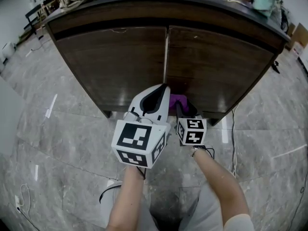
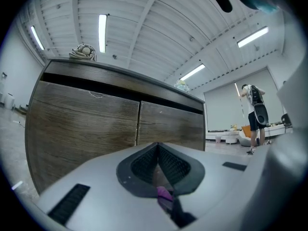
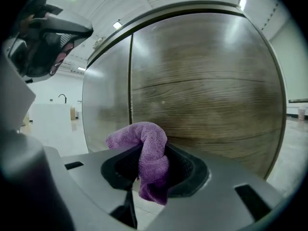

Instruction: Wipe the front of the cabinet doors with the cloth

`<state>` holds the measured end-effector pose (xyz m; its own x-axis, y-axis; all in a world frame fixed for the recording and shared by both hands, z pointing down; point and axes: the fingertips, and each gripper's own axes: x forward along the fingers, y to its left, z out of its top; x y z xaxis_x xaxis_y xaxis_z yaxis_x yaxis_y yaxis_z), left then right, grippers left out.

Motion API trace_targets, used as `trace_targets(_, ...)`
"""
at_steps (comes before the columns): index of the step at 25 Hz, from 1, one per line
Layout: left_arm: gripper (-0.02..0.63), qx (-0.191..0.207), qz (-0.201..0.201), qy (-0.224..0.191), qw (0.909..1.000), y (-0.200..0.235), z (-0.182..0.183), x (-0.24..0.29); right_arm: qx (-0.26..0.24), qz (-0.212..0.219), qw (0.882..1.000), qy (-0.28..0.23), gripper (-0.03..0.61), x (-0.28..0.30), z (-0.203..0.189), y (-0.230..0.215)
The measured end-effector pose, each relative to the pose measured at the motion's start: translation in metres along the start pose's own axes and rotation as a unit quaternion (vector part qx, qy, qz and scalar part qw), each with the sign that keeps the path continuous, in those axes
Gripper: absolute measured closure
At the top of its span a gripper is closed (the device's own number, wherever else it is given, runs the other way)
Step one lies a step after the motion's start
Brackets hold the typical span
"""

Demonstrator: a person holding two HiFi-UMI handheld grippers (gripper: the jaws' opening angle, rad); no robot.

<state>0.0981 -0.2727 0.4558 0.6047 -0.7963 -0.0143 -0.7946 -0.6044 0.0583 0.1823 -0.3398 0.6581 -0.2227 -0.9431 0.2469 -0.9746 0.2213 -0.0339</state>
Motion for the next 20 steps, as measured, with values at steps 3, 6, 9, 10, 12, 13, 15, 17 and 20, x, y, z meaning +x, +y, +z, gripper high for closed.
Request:
trace_targets(3, 0.607, -0.004, 0.005, 0.0, 1.0, 0.004, 0.0, -0.004, 0.009, -0.008, 1.0, 0.008, 0.437, 0.019, -0.005, 0.014)
trace_targets(6, 0.607, -0.001, 0.009, -0.001, 1.0, 0.006, 0.0, -0.008, 0.011, -0.034, 0.999, 0.014, 0.437, 0.026, -0.006, 0.005)
trace_targets(9, 0.607, -0.005, 0.013, 0.0, 0.9999, 0.011, -0.001, -0.009, -0.025, -0.045, 0.999, 0.011, 0.437, 0.021, -0.005, -0.008)
trace_targets(10, 0.607, -0.006, 0.013, 0.0, 0.9999, 0.012, -0.001, -0.008, -0.028, -0.051, 0.998, 0.012, 0.437, 0.018, -0.006, -0.016)
trace_targets(12, 0.607, -0.005, 0.011, 0.0, 0.9999, 0.012, -0.001, -0.006, -0.021, -0.059, 0.998, 0.013, 0.437, 0.011, -0.008, -0.035)
trace_targets(13, 0.607, -0.005, 0.011, -0.001, 0.9999, 0.011, -0.001, -0.005, -0.022, -0.06, 0.998, 0.013, 0.437, 0.008, -0.008, -0.044)
trace_targets(15, 0.606, -0.009, 0.011, -0.003, 0.9999, 0.011, -0.001, -0.003, -0.039, -0.062, 0.997, 0.011, 0.437, 0.002, -0.008, -0.06)
trace_targets(17, 0.607, -0.015, 0.012, -0.006, 0.9998, 0.011, -0.001, 0.0, -0.036, -0.071, 0.997, 0.01, 0.437, -0.006, -0.008, -0.077)
trace_targets(20, 0.607, -0.017, 0.009, -0.008, 0.9998, 0.007, -0.001, 0.004, -0.014, -0.088, 0.996, 0.012, 0.437, -0.017, -0.01, -0.104)
